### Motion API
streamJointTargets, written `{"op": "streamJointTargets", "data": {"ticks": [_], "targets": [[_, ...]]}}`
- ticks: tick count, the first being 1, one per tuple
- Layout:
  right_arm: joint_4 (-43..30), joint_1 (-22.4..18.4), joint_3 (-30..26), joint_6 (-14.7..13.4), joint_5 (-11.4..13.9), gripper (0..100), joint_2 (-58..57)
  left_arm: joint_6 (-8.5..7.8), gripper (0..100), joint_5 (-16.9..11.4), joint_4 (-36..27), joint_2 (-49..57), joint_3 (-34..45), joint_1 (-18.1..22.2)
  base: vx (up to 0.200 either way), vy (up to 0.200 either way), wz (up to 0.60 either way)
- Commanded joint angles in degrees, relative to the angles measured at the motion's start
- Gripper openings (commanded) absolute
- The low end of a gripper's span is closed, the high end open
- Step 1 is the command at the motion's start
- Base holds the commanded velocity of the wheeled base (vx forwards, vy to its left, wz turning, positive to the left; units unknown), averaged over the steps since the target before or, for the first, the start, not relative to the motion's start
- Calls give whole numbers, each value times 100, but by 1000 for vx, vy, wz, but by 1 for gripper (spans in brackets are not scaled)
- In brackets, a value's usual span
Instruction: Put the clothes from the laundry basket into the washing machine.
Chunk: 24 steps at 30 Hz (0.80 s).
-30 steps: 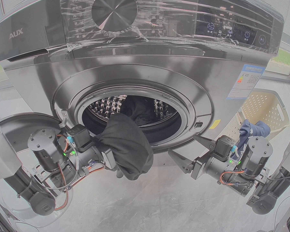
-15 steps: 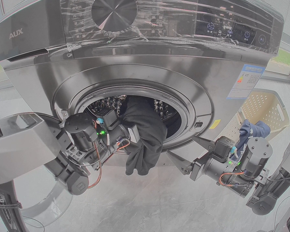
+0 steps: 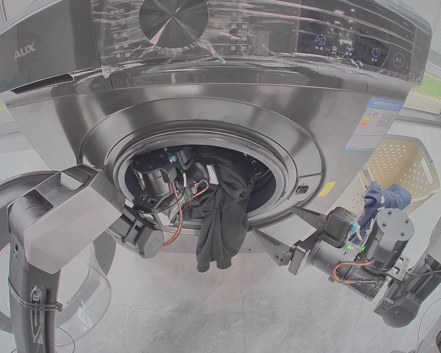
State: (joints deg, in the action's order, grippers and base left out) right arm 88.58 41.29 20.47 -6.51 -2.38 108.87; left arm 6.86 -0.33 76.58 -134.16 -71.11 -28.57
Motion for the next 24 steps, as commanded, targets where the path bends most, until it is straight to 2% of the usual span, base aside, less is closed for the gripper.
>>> {"op": "streamJointTargets", "data": {"ticks": [1, 3, 4, 6, 9, 10, 18, 19, 24], "targets": [[2, 2, 10, 1, 0, 100, 20, 43, 0, 288, -609, -761, -1406, 168, 0, 0, 0], [2, 2, 10, 1, 0, 100, 20, 140, 0, 481, -811, -858, -1828, 238, 0, 0, 0], [2, 2, 10, 1, 0, 100, 20, 140, 0, 481, -811, -858, -1828, 238, 0, 0, 0], [2, 2, 10, 1, 0, 100, 29, 201, 0, 771, -1058, -946, -2267, 317, 0, 0, 0], [2, 2, 19, 1, 0, 100, 29, 219, 0, 842, -1093, -937, -2258, 335, 0, 0, 0], [2, 2, 27, 1, 0, 100, 29, 219, 100, 842, -1093, -928, -2232, 335, 0, 0, 0], [2, 2, 36, 1, 0, 100, 37, 289, 100, 842, -1181, -691, -1599, 194, 0, 0, 0], [2, 2, 45, 1, 0, 100, 37, 298, 100, 762, -1330, -515, -1195, 98, 0, 0, 0], [2, 2, 45, 1, 0, 100, 37, 280, 100, 481, -1594, -234, -483, -104, 0, 0, 0]]}}
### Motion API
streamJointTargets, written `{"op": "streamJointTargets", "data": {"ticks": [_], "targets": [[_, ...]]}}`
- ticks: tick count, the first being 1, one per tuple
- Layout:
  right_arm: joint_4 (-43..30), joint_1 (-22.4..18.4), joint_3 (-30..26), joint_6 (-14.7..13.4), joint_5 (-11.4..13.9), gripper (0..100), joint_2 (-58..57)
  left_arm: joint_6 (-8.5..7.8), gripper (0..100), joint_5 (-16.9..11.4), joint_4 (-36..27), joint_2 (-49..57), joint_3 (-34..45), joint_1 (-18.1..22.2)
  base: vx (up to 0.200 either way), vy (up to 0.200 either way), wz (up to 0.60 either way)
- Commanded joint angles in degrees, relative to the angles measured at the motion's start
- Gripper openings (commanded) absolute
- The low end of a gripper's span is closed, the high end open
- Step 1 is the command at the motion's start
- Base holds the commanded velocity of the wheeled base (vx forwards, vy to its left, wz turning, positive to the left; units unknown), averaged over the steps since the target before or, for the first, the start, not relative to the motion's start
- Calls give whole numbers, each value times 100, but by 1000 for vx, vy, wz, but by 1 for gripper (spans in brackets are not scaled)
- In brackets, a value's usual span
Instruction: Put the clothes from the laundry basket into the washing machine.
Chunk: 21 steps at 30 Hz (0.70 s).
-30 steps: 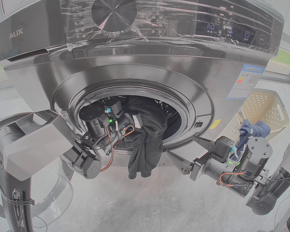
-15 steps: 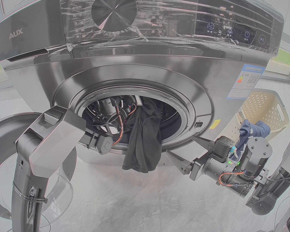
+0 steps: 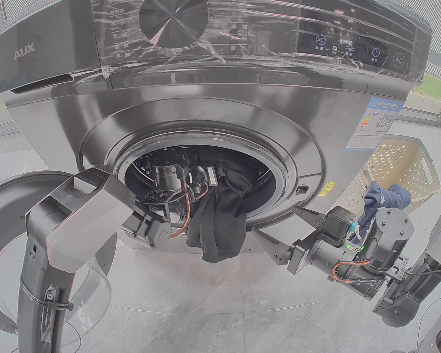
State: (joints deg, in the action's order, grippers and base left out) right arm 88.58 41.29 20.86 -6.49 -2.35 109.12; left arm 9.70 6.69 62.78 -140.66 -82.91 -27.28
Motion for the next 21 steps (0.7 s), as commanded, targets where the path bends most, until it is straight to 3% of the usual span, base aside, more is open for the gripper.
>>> {"op": "streamJointTargets", "data": {"ticks": [1, 2, 5, 12, 13, 21], "targets": [[2, 2, 6, -2, -2, 100, 13, -4, 100, -221, -214, 416, 697, -234, 0, 0, 0], [2, 2, 6, -2, -2, 100, 13, -12, 100, -370, -258, 513, 1022, -322, 0, 0, 0], [2, 2, 6, -2, -2, 100, 13, -39, 100, -476, -266, 513, 1286, -357, 0, 0, 0], [2, 2, 15, -2, -2, 100, 13, -215, 100, -546, -240, 205, 1409, -286, 0, 0, 0], [2, 2, 15, -2, -2, 100, 13, -267, 0, -546, -240, 135, 1365, -242, 0, 0, 0], [2, 2, 24, -2, -2, 100, 13, -311, 0, -564, -205, -50, 1075, -181, 0, 0, 0]]}}
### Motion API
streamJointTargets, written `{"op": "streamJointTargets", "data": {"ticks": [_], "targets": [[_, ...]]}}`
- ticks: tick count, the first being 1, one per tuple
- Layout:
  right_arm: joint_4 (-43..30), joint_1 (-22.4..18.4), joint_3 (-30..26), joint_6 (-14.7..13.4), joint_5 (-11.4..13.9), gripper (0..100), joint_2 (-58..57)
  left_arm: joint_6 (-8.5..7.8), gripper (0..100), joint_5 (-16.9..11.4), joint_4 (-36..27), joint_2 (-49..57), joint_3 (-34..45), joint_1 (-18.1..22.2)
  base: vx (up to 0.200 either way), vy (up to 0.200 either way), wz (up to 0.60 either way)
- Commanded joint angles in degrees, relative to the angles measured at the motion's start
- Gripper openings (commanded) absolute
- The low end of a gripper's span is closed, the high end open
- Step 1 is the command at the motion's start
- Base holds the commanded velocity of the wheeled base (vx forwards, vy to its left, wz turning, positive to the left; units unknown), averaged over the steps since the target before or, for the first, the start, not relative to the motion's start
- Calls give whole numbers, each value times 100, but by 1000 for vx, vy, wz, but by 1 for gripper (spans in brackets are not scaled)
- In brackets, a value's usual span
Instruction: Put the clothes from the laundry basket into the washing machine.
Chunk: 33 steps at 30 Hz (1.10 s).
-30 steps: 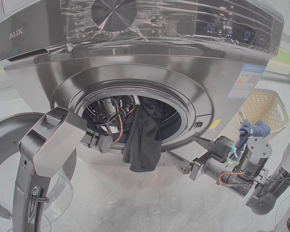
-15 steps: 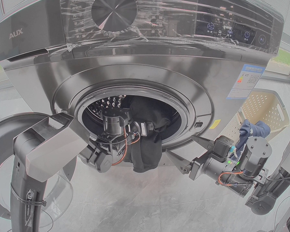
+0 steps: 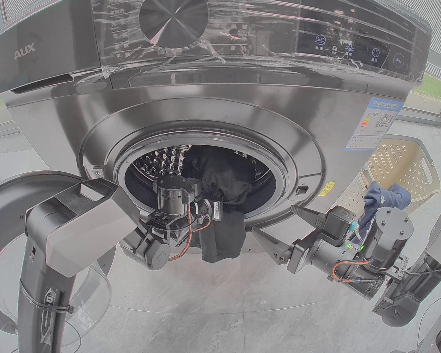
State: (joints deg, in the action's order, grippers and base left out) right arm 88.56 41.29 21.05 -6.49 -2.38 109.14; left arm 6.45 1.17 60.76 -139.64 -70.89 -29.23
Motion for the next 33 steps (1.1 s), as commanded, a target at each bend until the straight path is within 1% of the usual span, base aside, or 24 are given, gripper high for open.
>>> {"op": "streamJointTargets", "data": {"ticks": [1, 2, 3, 5, 7, 8, 9, 11, 13, 15, 17, 20, 21, 24, 25, 27, 28, 29, 32, 33], "targets": [[3, 11, 4, -2, 0, 100, 11, 41, 0, 6, 6, -151, -224, 14, 0, 0, 0], [3, 11, 4, -2, 0, 100, 11, 76, 0, 76, 6, -168, -408, 23, 0, 0, 0], [3, 11, 4, -2, 0, 100, 11, 146, 0, 147, -3, -221, -681, 32, 0, 0, 0], [3, 11, 4, -2, 0, 100, 11, 339, 0, 437, -11, -274, -1147, 93, 0, 0, 0], [3, 11, 13, -2, 0, 100, 11, 427, 0, 577, -38, -283, -1393, 128, 0, 0, 0], [3, 11, 13, -2, 0, 100, 11, 427, 0, 577, -38, -283, -1393, 128, 0, 0, 0], [3, 11, 13, -2, 0, 100, 11, 550, 0, 753, -64, -309, -1938, 225, 0, 0, 0], [3, 11, 13, -2, 0, 100, 11, 577, 0, 771, -55, -335, -2078, 269, 0, 0, 0], [3, 11, 13, -2, 0, 100, 19, 594, 0, 929, -20, -379, -2298, 322, 0, 0, 0], [3, 19, 13, -2, 0, 100, 28, 647, 0, 1008, -3, -423, -2465, 339, 0, 0, 0], [3, 19, 13, -11, 0, 100, 28, 665, 0, 1008, -11, -423, -2491, 366, 0, 0, 0], [3, 19, 13, -11, 0, 100, 37, 656, 0, 1017, -46, -371, -2315, 357, 0, 0, 0], [3, 19, 13, -11, 0, 100, 37, 656, 100, 1008, -55, -335, -2236, 339, 0, 0, 0], [12, 19, 13, -11, 0, 100, 46, 700, 100, 1008, -73, -142, -1938, 269, 0, 0, 0], [12, 19, 13, -11, 0, 100, 63, 717, 100, 990, -90, -28, -1691, 190, 0, 0, 0], [12, 19, 13, -11, 9, 100, 63, 717, 100, 982, -108, -10, -1639, 172, 0, 0, 0], [3, 19, 13, -11, 9, 100, 72, 709, 100, 841, -363, 218, -1059, 23, 0, 0, 0], [3, 19, 13, -11, 9, 100, 72, 709, 100, 753, -451, 280, -848, -12, 0, 0, 0], [3, 28, 13, -11, 0, 100, 72, 673, 100, 604, -565, 306, -479, -100, 0, 0, 0], [3, 19, 13, -19, 0, 100, 72, 673, 100, 604, -574, 306, -470, -109, 0, 0, 0]]}}
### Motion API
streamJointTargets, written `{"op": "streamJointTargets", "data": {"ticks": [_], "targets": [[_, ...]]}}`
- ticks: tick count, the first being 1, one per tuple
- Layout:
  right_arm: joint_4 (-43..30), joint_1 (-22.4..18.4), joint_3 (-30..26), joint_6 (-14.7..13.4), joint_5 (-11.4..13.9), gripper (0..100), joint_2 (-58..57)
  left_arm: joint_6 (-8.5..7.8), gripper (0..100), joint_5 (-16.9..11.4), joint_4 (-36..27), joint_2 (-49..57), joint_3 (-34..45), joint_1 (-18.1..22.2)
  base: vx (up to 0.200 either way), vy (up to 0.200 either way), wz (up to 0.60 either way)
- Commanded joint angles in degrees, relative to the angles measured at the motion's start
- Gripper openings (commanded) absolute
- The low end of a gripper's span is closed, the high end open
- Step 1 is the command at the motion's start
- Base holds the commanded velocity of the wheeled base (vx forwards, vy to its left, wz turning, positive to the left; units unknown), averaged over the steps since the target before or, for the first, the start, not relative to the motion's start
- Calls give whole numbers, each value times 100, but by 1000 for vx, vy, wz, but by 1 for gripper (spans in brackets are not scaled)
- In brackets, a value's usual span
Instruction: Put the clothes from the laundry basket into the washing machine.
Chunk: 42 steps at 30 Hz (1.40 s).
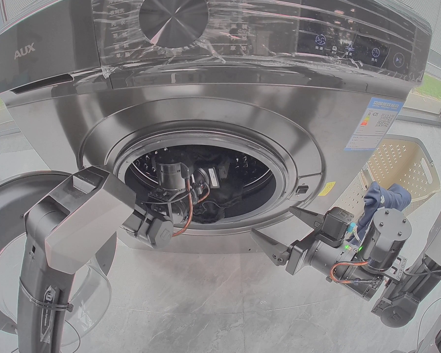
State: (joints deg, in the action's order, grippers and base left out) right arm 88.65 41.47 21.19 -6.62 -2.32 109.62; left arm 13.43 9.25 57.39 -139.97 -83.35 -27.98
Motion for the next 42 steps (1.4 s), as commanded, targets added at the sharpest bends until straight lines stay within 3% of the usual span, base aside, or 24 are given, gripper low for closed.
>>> {"op": "streamJointTargets", "data": {"ticks": [1, 7, 11, 12, 25, 30, 35, 42], "targets": [[3, 1, -1, 3, 3, 100, 25, -60, 100, -222, -273, 339, 890, -243, 0, 0, 0], [3, 1, -1, 3, 3, 100, 25, -192, 100, -240, -466, 304, 1224, -208, 0, 0, 0], [-6, 1, -1, 3, 3, 100, 25, -306, 100, -416, -554, 286, 1435, -199, 0, 0, 0], [-6, 1, -1, 3, 3, 100, 25, -306, 0, -424, -527, 260, 1418, -199, 0, 0, 0], [-6, 10, 8, 3, 3, 100, 33, -245, 0, -354, -316, 128, 635, -191, 0, 0, 0], [3, 10, 35, 3, 3, 100, 33, -104, 0, -117, 184, -267, -437, -94, 0, 0, 0], [-6, 1, 43, 3, 3, 100, 33, -104, 0, -90, 290, -601, -1149, 38, 0, 0, 0], [3, 10, 35, 3, 3, 100, 51, -104, 0, 156, 220, -962, -2028, 117, 0, 0, 0]]}}
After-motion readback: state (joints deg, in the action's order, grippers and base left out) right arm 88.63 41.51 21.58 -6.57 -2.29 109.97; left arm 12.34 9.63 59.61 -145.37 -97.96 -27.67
